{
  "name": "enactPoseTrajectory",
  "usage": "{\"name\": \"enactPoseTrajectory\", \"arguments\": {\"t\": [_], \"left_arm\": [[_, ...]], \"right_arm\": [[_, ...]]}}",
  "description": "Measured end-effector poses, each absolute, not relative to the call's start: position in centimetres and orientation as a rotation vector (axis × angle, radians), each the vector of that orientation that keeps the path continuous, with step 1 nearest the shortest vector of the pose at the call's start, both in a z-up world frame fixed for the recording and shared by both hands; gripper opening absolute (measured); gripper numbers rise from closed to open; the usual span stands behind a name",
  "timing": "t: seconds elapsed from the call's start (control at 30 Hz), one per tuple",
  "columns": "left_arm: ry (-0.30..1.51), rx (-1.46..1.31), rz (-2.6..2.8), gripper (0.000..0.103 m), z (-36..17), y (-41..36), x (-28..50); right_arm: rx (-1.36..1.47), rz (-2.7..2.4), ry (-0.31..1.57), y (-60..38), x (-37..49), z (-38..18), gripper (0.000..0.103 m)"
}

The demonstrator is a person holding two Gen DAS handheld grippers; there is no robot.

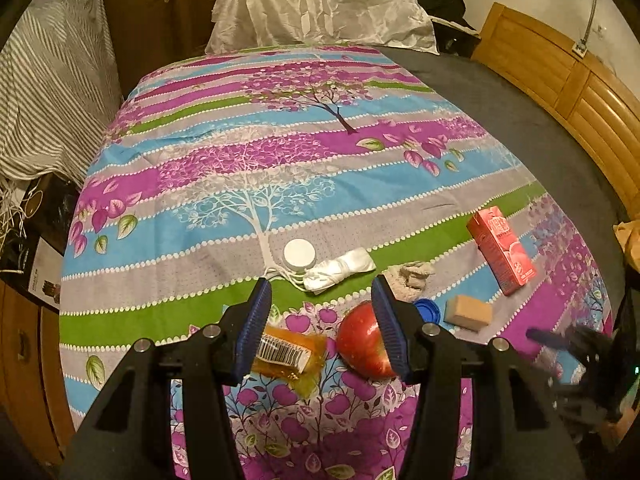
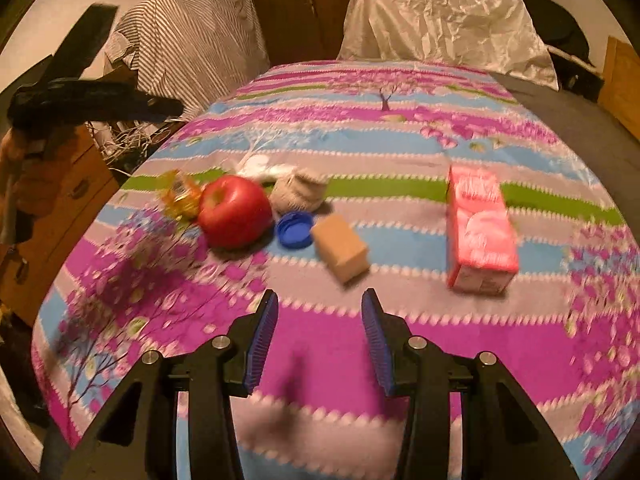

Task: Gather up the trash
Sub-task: 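Move both grippers back over the trash on the bed, then grasp the beige sponge block with the right gripper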

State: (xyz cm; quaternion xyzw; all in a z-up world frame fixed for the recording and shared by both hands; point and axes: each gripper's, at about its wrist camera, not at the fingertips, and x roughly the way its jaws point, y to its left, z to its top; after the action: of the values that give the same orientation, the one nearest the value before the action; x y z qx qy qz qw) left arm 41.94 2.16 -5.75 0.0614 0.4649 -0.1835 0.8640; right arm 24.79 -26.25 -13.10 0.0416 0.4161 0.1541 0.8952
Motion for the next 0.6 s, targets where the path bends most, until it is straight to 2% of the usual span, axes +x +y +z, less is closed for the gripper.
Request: {"name": "enactPoseTrajectory", "arguments": {"t": [0.17, 0.27, 0.53, 0.6], "left_arm": [[0.981, 0.137, -0.406, 0.05, -5.8, 2.3, 41.9], [0.998, 0.152, -0.451, 0.05, -6.0, 1.8, 42.3], [1.012, 0.187, -0.556, 0.05, -6.3, -0.9, 42.4], [1.014, 0.196, -0.562, 0.05, -6.5, -1.3, 42.3]], "right_arm": [[0.016, 0.337, 0.834, -25.5, 26.4, -12.6, 0.047], [-0.021, 0.323, 0.848, -25.1, 27.5, -13.2, 0.061], [-0.067, 0.298, 0.918, -24.4, 31.2, -16.6, 0.06], [-0.059, 0.306, 0.938, -24.5, 32.1, -17.5, 0.046]]}}
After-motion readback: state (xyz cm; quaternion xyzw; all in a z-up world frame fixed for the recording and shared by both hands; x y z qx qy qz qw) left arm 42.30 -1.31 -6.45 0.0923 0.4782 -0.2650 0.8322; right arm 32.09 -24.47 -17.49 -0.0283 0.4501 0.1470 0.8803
